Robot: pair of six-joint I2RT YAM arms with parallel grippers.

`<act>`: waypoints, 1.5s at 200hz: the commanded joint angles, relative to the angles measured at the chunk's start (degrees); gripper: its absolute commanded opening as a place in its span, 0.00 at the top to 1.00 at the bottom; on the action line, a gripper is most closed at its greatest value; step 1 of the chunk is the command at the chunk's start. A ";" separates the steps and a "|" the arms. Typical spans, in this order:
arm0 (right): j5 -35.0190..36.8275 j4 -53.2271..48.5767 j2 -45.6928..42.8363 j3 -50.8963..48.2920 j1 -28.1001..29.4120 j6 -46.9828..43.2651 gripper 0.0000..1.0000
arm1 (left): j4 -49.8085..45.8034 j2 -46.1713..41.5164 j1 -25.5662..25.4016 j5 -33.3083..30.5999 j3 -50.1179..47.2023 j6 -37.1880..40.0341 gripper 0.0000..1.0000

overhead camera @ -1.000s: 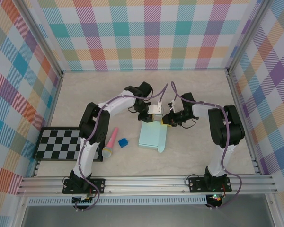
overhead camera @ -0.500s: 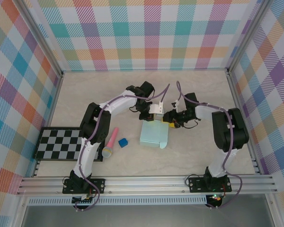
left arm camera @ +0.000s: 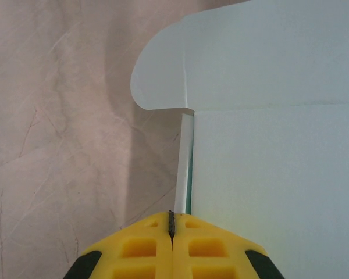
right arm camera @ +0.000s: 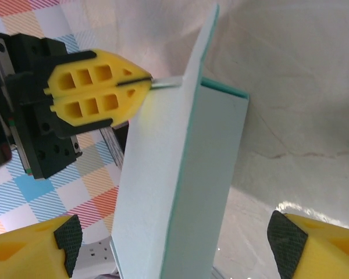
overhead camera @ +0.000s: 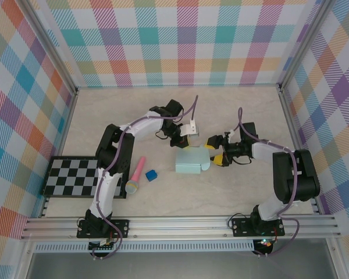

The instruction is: Fold the paper box

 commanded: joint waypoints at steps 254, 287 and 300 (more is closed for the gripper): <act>15.69 -10.71 8.09 6.00 12.58 -4.57 0.69 | -0.80 -8.90 1.99 -0.29 -8.43 -1.89 0.70; 15.52 -11.82 10.38 7.20 12.78 -7.10 0.78 | -2.13 -6.80 0.34 -0.73 -6.87 -1.05 0.67; 15.45 -11.54 10.61 7.17 12.81 -6.85 0.78 | -3.14 -6.21 -0.30 -0.41 -6.25 -0.03 0.67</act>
